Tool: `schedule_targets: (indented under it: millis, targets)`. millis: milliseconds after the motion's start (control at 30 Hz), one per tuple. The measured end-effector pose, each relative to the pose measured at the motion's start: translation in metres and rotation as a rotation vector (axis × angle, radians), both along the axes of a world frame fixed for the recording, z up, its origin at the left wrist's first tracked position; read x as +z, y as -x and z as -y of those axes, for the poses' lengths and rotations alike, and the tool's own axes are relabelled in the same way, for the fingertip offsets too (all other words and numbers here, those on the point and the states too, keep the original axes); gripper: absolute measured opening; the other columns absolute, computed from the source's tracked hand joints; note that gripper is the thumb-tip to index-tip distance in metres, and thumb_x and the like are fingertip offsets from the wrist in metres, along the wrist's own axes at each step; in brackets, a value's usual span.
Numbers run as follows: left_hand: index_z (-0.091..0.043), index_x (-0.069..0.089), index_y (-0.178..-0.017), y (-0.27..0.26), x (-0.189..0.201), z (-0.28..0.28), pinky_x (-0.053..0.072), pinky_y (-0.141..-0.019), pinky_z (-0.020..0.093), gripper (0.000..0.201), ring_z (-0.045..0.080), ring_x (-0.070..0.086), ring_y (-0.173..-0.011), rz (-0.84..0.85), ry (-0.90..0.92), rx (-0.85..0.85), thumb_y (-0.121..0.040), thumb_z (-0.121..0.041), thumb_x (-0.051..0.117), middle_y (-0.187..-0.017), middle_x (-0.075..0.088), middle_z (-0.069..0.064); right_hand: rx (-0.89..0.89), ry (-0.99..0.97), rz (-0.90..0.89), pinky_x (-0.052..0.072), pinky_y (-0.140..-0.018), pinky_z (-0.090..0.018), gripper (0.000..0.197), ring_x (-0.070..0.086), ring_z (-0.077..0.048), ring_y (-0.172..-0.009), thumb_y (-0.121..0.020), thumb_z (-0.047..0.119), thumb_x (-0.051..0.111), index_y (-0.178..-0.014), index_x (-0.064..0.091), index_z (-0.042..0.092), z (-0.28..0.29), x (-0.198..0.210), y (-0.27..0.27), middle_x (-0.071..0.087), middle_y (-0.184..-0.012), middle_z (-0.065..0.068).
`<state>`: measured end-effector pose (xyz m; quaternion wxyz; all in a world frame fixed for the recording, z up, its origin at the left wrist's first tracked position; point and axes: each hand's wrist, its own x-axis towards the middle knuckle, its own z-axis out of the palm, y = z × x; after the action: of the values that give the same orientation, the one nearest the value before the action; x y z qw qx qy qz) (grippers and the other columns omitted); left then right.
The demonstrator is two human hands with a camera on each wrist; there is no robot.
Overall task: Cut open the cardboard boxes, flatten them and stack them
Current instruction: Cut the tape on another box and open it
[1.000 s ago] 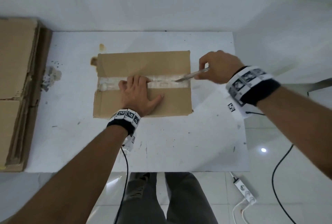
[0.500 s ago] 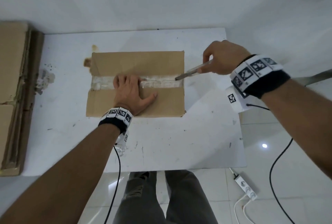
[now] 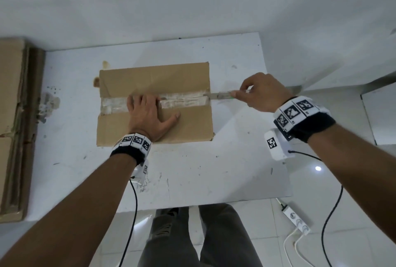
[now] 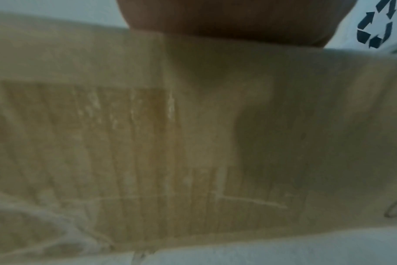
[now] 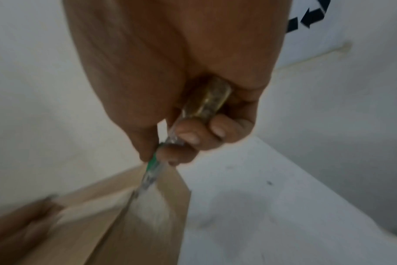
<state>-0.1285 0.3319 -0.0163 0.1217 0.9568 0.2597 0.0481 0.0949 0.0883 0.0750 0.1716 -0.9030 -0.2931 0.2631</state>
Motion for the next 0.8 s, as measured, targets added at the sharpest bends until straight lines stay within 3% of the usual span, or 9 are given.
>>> schedule_targets:
  millis: [133,267,367,467,533,633,800]
  targets:
    - [-0.015,0.061,-0.1,-0.006,-0.004,-0.003,0.03,-0.109,0.064,0.063,0.032,0.047,-0.104,0.024,0.012,0.004,-0.093,-0.073,0.037,-0.106,0.056,0.008,-0.092,-0.082,-0.164,0.046,-0.055,-0.024,0.042,0.058,-0.008,-0.048,-0.092,0.056,0.063,-0.08,0.074,0.017,0.011,-0.023,0.03,0.064,-0.06,0.004]
    - [-0.019,0.062,-0.1,-0.005,-0.009,-0.004,0.029,-0.111,0.063,0.053,0.031,0.044,-0.107,-0.035,-0.023,0.0,-0.095,-0.068,0.044,-0.11,0.052,0.007,-0.159,-0.118,-0.326,0.044,-0.05,-0.024,0.039,0.049,-0.004,-0.035,-0.091,0.054,0.065,-0.075,0.072,0.019,0.023,-0.032,0.043,0.067,-0.058,-0.002]
    - [-0.018,0.064,-0.098,-0.006,-0.007,-0.003,0.031,-0.109,0.062,0.047,0.03,0.045,-0.105,0.008,-0.004,0.002,-0.098,-0.061,0.046,-0.108,0.054,0.008,-0.146,-0.082,-0.313,0.042,-0.051,-0.021,0.038,0.053,-0.003,-0.04,-0.089,0.057,0.067,-0.075,0.073,0.022,0.034,-0.03,0.045,0.068,-0.058,0.0]
    - [-0.01,0.068,-0.094,-0.015,0.004,-0.001,0.033,-0.106,0.061,0.048,0.037,0.052,-0.106,0.022,0.008,0.082,-0.1,-0.051,0.043,-0.106,0.059,0.013,-0.296,-0.122,-0.133,0.048,-0.057,-0.026,0.04,0.062,-0.012,-0.055,-0.085,0.06,0.067,-0.072,0.072,0.023,0.048,-0.028,0.035,0.067,-0.058,0.002]
    - [-0.013,0.065,-0.113,-0.026,0.015,0.001,0.026,-0.111,0.068,0.041,0.039,0.049,-0.118,-0.099,-0.004,0.108,-0.094,-0.048,0.058,-0.121,0.056,0.014,-0.462,-0.225,-0.108,0.047,-0.056,-0.024,0.04,0.06,-0.011,-0.053,-0.086,0.057,0.068,-0.073,0.071,0.02,0.053,-0.027,0.032,0.066,-0.06,0.002]
    - [-0.023,0.045,-0.143,-0.048,0.03,0.004,0.007,-0.115,0.076,0.068,0.037,0.032,-0.138,-0.228,0.15,0.061,-0.084,-0.045,0.07,-0.143,0.037,0.012,-0.559,-0.343,-0.227,0.04,-0.043,-0.019,0.036,0.051,-0.003,-0.038,-0.093,0.048,0.066,-0.079,0.071,0.015,0.044,-0.031,0.044,0.066,-0.06,-0.003]
    - [-0.025,0.037,-0.148,-0.054,0.026,0.009,0.007,-0.113,0.08,0.081,0.039,0.02,-0.145,-0.241,0.204,0.02,-0.08,-0.044,0.075,-0.152,0.025,0.009,-0.634,-0.39,-0.266,0.037,-0.046,-0.016,0.033,0.056,-0.001,-0.046,-0.096,0.048,0.062,-0.086,0.07,0.017,0.022,-0.054,0.075,0.067,-0.061,0.001]
